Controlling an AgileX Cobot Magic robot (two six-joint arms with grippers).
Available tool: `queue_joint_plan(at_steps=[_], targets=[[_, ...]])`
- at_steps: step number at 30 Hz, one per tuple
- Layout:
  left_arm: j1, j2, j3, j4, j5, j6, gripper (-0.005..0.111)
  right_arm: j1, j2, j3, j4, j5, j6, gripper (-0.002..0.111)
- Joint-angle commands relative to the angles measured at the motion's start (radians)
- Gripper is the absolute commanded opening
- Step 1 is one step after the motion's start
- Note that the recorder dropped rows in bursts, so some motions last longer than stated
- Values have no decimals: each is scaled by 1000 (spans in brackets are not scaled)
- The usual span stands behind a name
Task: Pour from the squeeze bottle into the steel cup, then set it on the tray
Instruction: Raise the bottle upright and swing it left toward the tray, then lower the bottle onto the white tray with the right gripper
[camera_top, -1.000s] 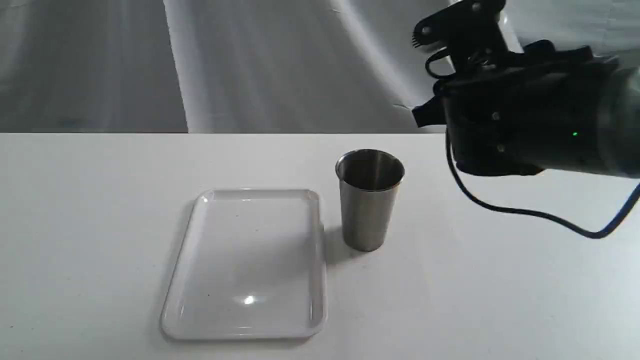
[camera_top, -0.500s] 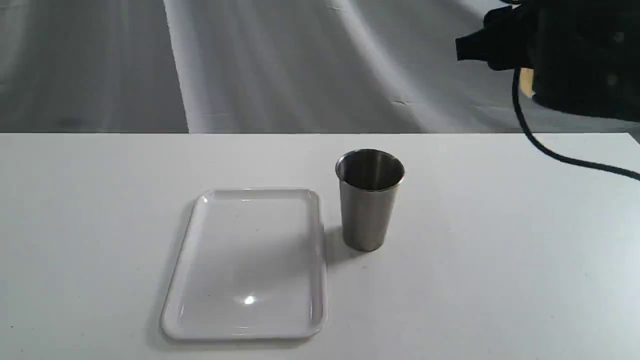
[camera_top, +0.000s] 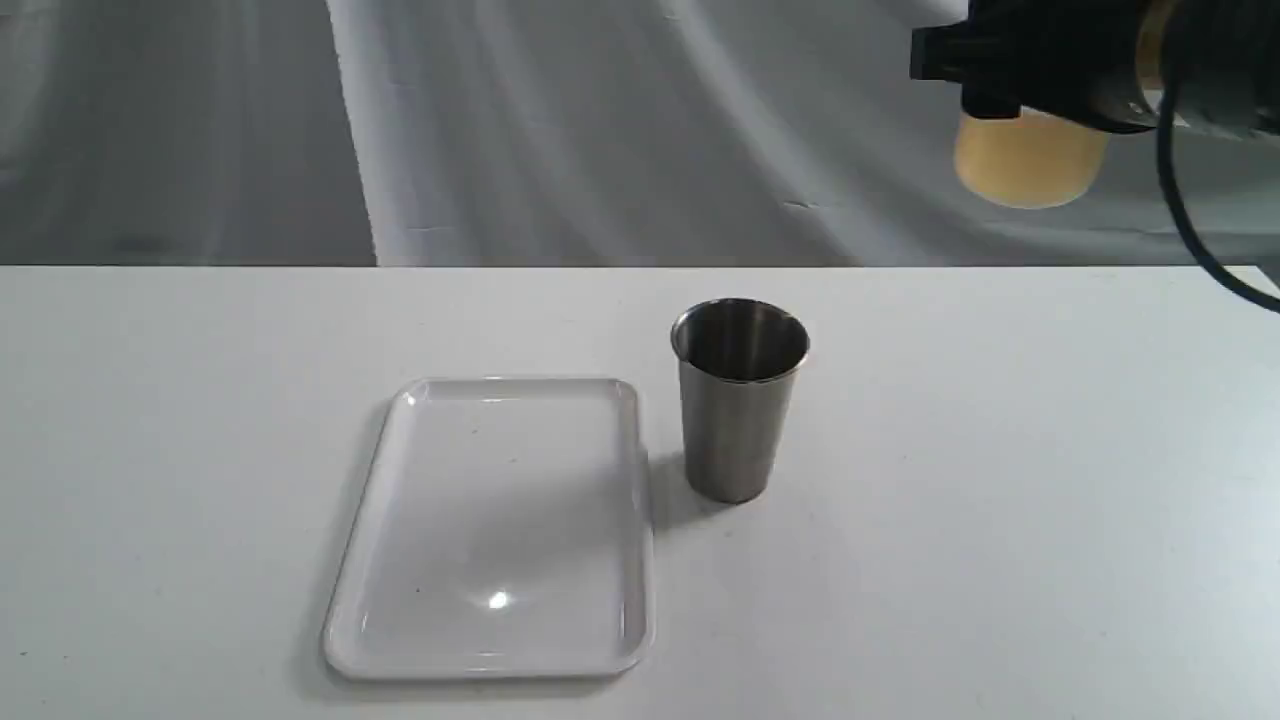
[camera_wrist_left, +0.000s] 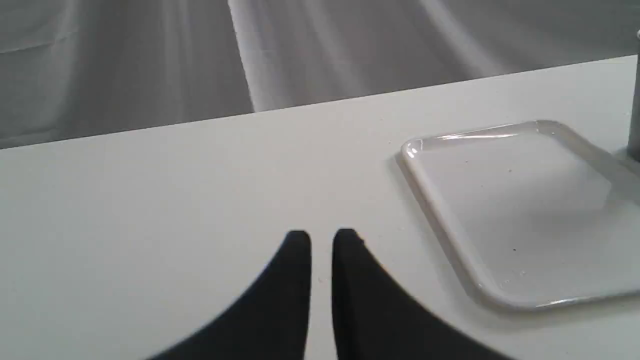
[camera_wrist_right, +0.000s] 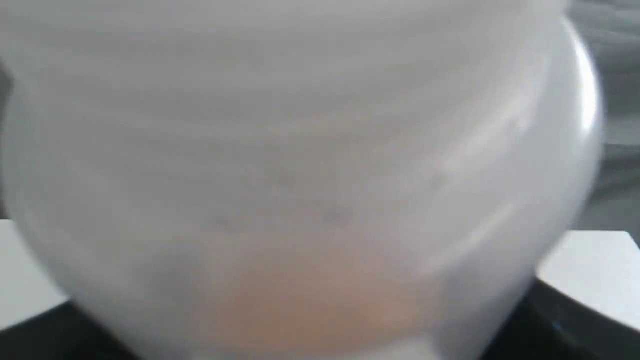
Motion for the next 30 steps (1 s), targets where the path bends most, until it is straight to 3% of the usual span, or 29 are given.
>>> queue_joint_plan(at_steps=[1, 3, 9, 16, 30], targets=[[-3, -5, 4, 1, -7, -2, 8, -29, -45, 41, -18, -117, -20, 43], [-3, -5, 4, 1, -7, -2, 8, -38, -54, 54, 4, -157, -41, 43], [-3, -5, 4, 1, -7, -2, 8, -50, -48, 65, 289, -431, -416, 43], [-3, -5, 4, 1, -7, -2, 8, -48, -5, 77, 554, -663, -601, 43], [-3, -5, 4, 1, -7, -2, 8, 105, 172, 68, 837, -737, -959, 43]])
